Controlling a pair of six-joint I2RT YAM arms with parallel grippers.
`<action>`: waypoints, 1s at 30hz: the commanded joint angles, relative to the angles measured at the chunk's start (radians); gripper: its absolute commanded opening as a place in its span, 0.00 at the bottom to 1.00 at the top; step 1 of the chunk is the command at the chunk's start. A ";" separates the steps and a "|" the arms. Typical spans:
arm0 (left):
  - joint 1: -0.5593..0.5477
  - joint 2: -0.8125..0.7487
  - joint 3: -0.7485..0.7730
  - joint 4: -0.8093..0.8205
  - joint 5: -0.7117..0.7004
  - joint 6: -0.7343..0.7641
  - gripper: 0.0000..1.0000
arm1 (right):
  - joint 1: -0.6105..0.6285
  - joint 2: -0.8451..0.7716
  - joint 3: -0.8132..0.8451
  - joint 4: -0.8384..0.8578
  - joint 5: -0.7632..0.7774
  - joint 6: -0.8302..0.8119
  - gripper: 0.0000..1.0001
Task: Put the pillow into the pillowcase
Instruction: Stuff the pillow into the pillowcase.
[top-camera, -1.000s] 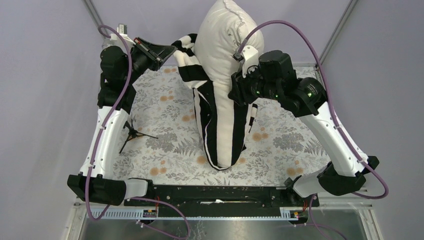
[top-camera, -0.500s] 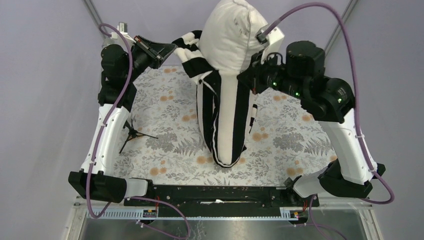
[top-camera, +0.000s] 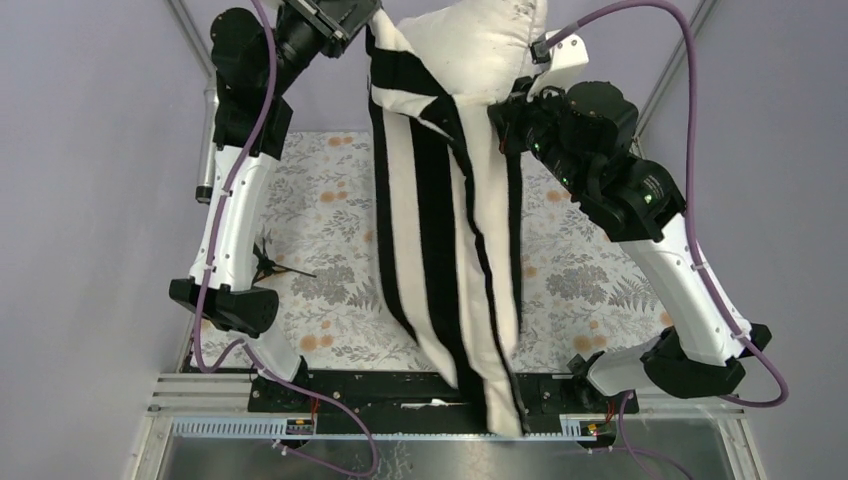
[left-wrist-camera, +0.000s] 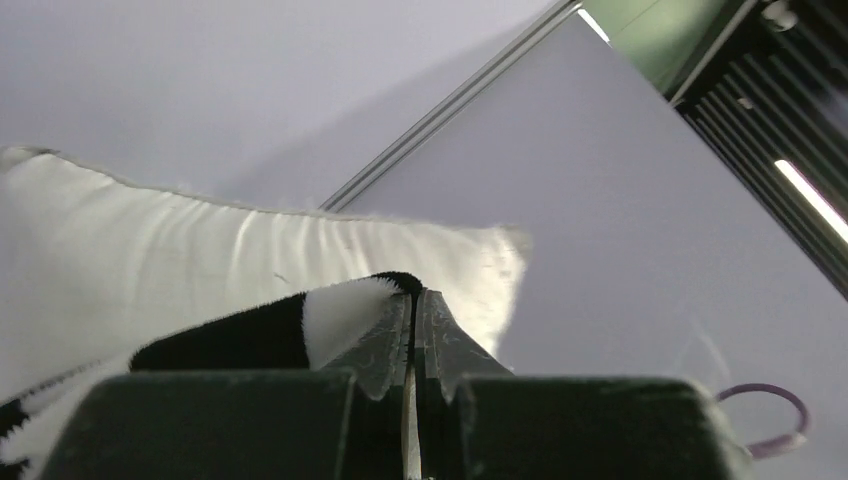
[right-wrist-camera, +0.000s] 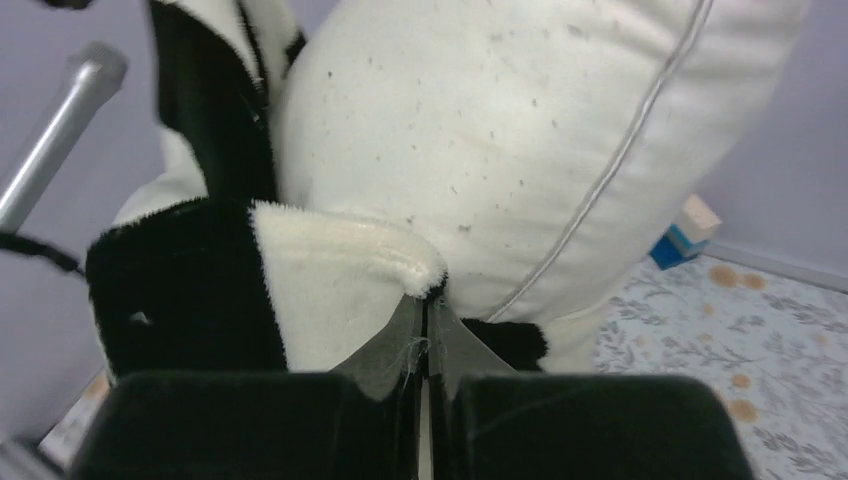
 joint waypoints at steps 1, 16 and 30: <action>-0.008 0.002 0.139 0.189 -0.059 -0.048 0.00 | -0.018 0.025 0.161 0.213 0.245 -0.089 0.00; 0.001 0.264 0.465 0.206 -0.053 -0.149 0.00 | -0.023 -0.063 -0.078 0.419 0.127 -0.015 0.00; -0.052 0.299 0.159 0.194 0.096 -0.086 0.00 | -0.047 0.154 0.249 0.371 0.182 -0.142 0.00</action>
